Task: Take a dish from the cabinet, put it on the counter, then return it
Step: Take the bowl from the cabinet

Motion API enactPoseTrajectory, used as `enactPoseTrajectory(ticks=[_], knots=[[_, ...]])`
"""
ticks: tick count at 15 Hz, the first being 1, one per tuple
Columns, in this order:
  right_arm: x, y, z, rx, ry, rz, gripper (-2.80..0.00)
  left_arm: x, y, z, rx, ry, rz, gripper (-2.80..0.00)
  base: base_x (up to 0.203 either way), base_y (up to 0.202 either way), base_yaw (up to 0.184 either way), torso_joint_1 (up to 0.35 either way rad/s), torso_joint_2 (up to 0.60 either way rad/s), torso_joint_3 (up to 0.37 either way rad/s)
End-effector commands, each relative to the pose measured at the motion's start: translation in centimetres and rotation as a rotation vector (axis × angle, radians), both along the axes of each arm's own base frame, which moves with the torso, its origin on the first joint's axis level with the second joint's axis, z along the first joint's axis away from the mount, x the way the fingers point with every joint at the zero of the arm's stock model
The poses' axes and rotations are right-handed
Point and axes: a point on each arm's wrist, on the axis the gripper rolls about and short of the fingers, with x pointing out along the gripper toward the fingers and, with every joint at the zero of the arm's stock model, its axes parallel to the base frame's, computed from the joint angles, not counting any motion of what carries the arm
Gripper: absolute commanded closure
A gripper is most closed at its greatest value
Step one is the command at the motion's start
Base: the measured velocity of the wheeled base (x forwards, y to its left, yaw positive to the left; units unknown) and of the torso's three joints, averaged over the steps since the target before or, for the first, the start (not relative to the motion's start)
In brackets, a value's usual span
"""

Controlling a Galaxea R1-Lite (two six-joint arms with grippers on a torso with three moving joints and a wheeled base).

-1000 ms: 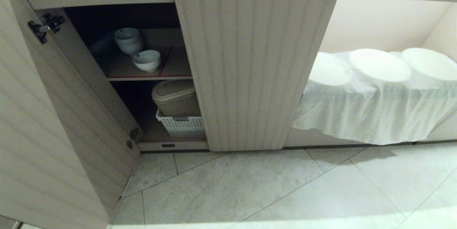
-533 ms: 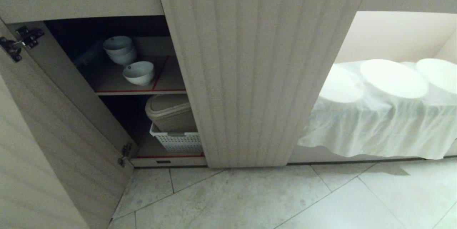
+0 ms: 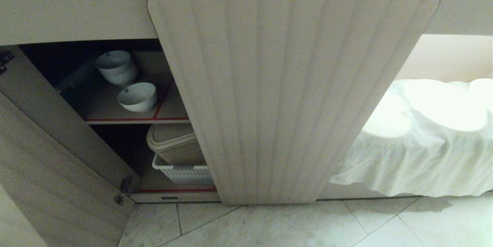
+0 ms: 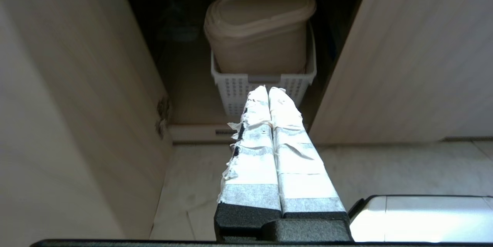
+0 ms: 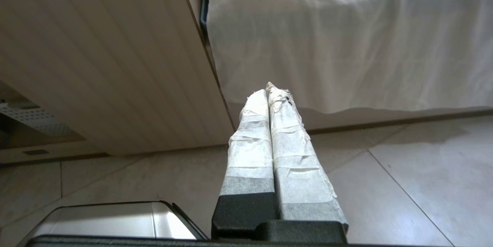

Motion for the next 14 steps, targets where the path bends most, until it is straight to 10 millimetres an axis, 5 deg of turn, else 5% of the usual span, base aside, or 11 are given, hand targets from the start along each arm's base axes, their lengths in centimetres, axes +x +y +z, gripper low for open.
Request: enactPoseTrajectory(ticks=[1, 14], knots=[[0.0, 0.0, -0.01, 0.001, 0.0, 0.001, 0.0, 0.01, 0.0, 0.01, 0.001, 0.0, -0.001, 0.0, 0.195, 0.0, 0.002, 0.007, 0.0, 0.002], [0.0, 0.0, -0.01, 0.001, 0.0, 0.001, 0.0, 0.01, 0.0, 0.02, -0.002, -0.001, -0.002, 0.0, 0.025, 0.0, 0.0, 0.0, 0.0, 0.0]])
